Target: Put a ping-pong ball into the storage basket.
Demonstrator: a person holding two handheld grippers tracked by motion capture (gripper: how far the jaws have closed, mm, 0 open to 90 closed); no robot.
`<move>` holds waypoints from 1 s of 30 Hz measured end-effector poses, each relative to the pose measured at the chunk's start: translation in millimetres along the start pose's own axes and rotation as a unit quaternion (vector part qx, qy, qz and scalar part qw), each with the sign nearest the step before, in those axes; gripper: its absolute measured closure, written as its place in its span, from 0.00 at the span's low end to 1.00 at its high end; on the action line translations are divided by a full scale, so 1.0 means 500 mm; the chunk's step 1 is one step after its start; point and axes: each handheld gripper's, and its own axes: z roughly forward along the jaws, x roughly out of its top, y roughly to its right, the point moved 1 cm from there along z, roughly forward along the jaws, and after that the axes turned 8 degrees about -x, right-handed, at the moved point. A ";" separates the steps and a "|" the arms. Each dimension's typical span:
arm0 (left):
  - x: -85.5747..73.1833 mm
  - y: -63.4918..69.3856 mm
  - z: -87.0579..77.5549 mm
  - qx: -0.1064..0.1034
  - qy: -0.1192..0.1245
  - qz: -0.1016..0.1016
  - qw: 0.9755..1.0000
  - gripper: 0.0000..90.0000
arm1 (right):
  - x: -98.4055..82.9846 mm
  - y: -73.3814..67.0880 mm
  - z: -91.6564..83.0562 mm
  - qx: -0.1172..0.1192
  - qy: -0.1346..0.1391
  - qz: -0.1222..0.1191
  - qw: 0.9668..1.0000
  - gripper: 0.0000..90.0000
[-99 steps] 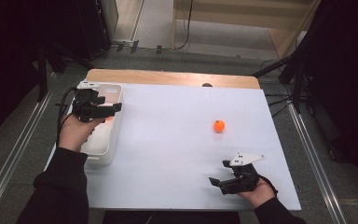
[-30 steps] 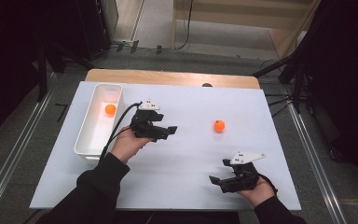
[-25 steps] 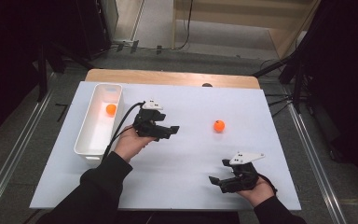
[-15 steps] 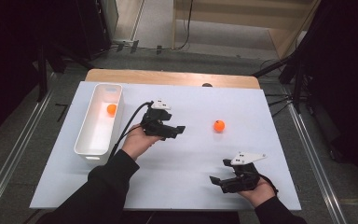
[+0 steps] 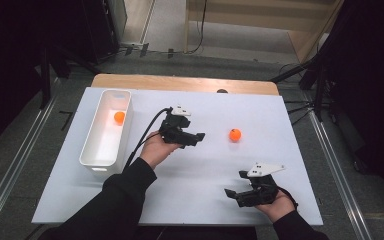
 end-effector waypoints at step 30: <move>0.038 0.021 0.089 0.002 -0.009 0.006 1.000 0.28 | -0.001 0.001 0.001 0.000 0.000 0.003 1.000 0.14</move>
